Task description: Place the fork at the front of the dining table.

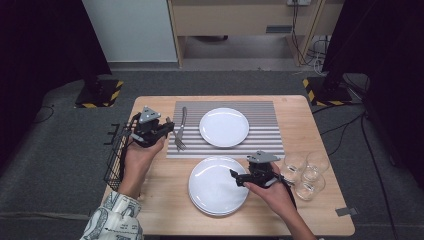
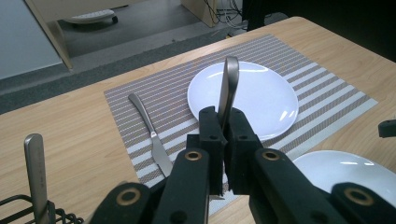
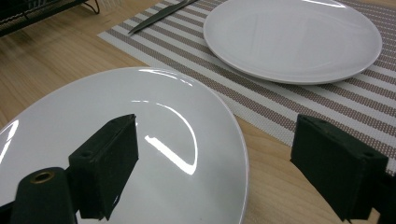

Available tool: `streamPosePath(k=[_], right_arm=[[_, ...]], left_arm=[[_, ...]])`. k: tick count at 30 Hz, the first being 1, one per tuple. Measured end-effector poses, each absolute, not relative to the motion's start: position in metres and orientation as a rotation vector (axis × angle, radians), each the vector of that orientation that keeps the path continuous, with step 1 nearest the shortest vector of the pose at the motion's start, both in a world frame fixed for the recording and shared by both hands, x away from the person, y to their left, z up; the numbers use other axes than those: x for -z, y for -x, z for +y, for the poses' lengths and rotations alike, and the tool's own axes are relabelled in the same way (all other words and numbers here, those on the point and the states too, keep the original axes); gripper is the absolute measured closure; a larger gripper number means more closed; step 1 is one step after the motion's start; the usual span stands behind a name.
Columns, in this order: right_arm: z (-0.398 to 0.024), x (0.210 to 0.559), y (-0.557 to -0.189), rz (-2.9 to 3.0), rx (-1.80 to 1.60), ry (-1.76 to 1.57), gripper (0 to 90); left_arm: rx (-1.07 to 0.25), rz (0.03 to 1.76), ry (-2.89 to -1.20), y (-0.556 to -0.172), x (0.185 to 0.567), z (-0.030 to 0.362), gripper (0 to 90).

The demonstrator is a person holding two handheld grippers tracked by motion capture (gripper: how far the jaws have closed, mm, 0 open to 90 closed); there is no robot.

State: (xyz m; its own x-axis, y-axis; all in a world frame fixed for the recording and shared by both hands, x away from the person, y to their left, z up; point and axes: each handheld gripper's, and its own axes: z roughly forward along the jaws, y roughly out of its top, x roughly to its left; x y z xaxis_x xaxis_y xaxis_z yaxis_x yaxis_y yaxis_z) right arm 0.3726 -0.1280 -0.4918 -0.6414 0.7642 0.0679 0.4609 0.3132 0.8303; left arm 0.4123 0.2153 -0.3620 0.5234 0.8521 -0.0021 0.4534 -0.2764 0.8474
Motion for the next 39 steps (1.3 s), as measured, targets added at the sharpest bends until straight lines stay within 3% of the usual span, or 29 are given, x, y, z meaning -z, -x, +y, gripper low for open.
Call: streamPosePath(k=[19, 39], right_arm=[[-0.086, 0.47, -0.381, 2.291, -1.246, -0.982, 25.5], [-0.042, 0.463, -0.39, 2.34, -1.244, -0.913, 28.5]], left_arm=[[-0.574, 1.063, -1.902, -0.408, 0.366, 0.213, 86.5], [-0.583, 1.061, -1.905, -0.403, 0.362, 0.217, 86.5]])
